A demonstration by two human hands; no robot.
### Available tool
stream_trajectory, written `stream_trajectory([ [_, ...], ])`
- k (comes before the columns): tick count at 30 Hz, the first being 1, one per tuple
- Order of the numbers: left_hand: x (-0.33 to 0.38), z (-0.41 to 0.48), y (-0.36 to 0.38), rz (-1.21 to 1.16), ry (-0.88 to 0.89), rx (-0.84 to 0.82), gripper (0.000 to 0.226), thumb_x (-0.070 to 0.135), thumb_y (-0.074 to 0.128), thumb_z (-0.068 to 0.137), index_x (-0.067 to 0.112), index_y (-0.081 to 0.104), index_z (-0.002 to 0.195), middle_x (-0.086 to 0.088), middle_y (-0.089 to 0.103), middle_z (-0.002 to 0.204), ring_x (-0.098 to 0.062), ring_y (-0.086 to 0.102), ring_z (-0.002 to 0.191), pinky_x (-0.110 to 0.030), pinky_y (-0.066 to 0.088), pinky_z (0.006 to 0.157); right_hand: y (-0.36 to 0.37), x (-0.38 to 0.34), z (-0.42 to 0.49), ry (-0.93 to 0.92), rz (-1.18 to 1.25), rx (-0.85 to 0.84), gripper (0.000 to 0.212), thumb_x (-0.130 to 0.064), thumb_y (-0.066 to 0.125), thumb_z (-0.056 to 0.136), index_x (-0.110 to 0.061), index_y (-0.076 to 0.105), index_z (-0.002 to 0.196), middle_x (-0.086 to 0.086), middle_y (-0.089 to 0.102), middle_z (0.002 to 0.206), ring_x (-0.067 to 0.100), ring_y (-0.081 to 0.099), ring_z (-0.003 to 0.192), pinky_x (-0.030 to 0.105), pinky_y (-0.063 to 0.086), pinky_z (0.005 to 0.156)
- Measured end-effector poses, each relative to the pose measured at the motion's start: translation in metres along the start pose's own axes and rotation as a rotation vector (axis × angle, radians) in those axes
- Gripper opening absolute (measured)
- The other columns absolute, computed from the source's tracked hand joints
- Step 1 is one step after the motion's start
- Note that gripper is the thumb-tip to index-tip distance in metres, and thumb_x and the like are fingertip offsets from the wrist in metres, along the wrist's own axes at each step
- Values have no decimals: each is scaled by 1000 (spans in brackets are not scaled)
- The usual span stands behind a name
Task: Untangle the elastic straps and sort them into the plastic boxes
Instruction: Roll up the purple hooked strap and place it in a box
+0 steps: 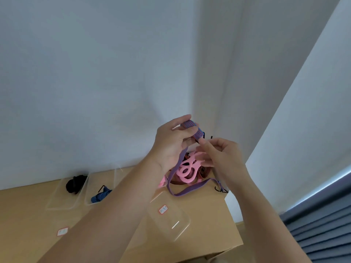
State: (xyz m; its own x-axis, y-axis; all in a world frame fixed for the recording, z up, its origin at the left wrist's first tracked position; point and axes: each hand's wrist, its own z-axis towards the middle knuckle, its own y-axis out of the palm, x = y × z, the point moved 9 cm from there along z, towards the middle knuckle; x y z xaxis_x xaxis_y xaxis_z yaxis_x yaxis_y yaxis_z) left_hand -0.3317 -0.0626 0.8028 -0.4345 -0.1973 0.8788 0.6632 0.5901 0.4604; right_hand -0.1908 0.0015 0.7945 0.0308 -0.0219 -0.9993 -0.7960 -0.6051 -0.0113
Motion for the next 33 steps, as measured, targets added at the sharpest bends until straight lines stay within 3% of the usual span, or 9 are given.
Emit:
stream_trajectory([
  [4, -7, -1, 2, -190, -94, -8, 41, -11, 70, 87, 4, 65, 124, -18, 76, 90, -28, 76, 82, -31, 62, 75, -7, -8, 8, -41, 39, 139, 21, -30, 78, 88, -15, 69, 101, 2, 78, 85, 21, 77, 80, 44, 62, 80],
  [8, -11, -3, 7, -138, -123, -46, 40, 4, 71, 91, 7, 64, 130, -11, 78, 103, -19, 75, 85, -29, 61, 79, -4, -31, 13, -154, 14, 194, 16, -26, 78, 86, -21, 74, 100, -7, 78, 90, 11, 74, 85, 33, 60, 80],
  [13, -9, -7, 3, 24, -95, -103, 28, 20, 68, 98, 15, 72, 125, -7, 78, 106, -21, 74, 90, -29, 60, 79, 3, -56, 19, -294, -78, 203, 7, -18, 72, 90, -25, 74, 90, -11, 76, 81, 1, 67, 71, 13, 49, 65],
  [17, 2, -9, -9, 353, 24, -44, 13, 31, 68, 98, 29, 77, 107, -9, 77, 82, -22, 70, 64, -35, 61, 67, 10, -69, 22, -373, -309, 184, 15, -19, 67, 94, -33, 67, 88, -13, 69, 89, -2, 62, 80, 10, 42, 68],
  [19, 17, -8, -13, 652, 195, 1, 10, 37, 68, 97, 39, 77, 92, 4, 68, 66, -12, 57, 54, -26, 53, 59, 11, -76, 24, -412, -459, 172, 17, -19, 66, 95, -35, 65, 89, -16, 53, 107, 2, 57, 100, 19, 45, 83],
  [21, 28, -9, -11, 834, 316, 23, 7, 42, 70, 93, 44, 73, 88, 15, 64, 71, -3, 52, 53, -15, 40, 56, 12, -85, 26, -445, -557, 150, 8, -17, 66, 95, -24, 69, 97, -10, 46, 118, 15, 54, 114, 31, 47, 94],
  [24, 39, -9, -6, 856, 372, -4, 7, 34, 75, 91, 39, 70, 89, 13, 70, 98, -2, 62, 65, -19, 49, 65, 18, -98, 28, -476, -615, 81, 8, -15, 63, 97, -23, 63, 96, -11, 61, 107, -1, 59, 90, 23, 46, 81],
  [27, 50, -9, 0, 846, 438, -15, 9, 23, 76, 89, 30, 71, 89, 11, 74, 84, -3, 59, 55, -11, 42, 55, 23, -107, 29, -495, -654, 62, 14, -13, 61, 98, -27, 57, 94, -15, 64, 90, -3, 56, 72, 17, 40, 65],
  [33, 66, -14, 3, 848, 599, 75, 29, 22, 82, 83, 37, 63, 97, 16, 69, 86, -5, 60, 65, -12, 44, 61, 20, -120, 27, -539, -533, 51, 17, -5, 60, 97, -20, 66, 97, -7, 70, 83, 5, 62, 76, 16, 46, 68],
])
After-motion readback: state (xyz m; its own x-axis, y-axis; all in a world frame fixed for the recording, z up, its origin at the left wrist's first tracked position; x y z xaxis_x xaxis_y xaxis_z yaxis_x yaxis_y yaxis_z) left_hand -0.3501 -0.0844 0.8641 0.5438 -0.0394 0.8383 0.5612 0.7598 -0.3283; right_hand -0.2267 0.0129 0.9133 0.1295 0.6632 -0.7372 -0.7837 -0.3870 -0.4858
